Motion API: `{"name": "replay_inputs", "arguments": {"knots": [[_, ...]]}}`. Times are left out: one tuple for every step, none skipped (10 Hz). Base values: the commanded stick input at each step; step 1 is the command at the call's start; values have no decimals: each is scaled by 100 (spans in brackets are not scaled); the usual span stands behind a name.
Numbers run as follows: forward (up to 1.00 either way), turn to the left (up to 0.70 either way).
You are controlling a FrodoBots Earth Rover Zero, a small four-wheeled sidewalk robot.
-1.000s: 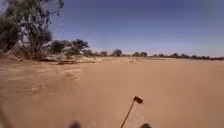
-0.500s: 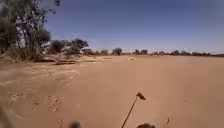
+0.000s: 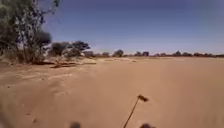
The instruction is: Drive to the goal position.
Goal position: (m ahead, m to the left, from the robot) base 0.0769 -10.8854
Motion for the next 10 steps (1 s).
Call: {"name": "replay_inputs", "arguments": {"knots": [[100,0],[100,0],[100,0],[100,0],[100,0],[100,0],[100,0],[100,0],[100,0],[100,0]]}}
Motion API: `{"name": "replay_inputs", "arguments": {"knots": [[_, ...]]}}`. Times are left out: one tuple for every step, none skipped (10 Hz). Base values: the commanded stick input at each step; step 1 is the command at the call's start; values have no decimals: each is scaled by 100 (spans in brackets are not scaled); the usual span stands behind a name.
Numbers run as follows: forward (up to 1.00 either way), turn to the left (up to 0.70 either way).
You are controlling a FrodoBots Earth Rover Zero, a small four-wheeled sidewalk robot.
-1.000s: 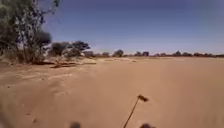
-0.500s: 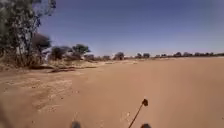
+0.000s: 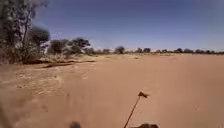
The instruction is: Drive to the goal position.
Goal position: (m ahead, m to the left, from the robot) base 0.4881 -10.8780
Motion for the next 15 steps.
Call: {"name": "replay_inputs", "arguments": {"knots": [[100,0],[100,0],[100,0],[100,0],[100,0],[100,0],[100,0],[100,0],[100,0],[100,0],[100,0],[100,0],[100,0],[100,0],[100,0]]}}
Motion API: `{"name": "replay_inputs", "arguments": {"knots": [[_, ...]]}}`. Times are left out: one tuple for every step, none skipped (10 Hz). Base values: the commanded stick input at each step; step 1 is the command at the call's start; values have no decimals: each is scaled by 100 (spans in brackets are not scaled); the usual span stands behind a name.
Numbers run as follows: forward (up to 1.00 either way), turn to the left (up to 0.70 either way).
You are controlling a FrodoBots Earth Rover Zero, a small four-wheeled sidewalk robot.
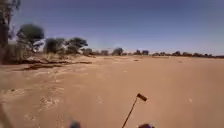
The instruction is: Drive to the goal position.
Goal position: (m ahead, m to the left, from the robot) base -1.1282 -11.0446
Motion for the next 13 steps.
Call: {"name": "replay_inputs", "arguments": {"knots": [[100,0],[100,0],[100,0],[100,0],[100,0],[100,0],[100,0],[100,0],[100,0],[0,0],[0,0],[0,0],[0,0]]}}
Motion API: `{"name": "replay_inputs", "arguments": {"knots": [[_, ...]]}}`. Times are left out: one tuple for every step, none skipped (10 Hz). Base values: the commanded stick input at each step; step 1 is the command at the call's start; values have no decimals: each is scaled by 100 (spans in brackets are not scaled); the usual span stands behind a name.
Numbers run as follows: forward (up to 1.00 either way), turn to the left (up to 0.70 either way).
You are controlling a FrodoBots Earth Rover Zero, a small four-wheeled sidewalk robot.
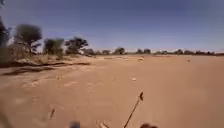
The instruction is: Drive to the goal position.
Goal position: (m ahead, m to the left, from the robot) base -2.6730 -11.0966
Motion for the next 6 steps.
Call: {"name": "replay_inputs", "arguments": {"knots": [[0,-9],[0,-31],[0,-45],[0,-45],[0,-45],[0,-45]]}}
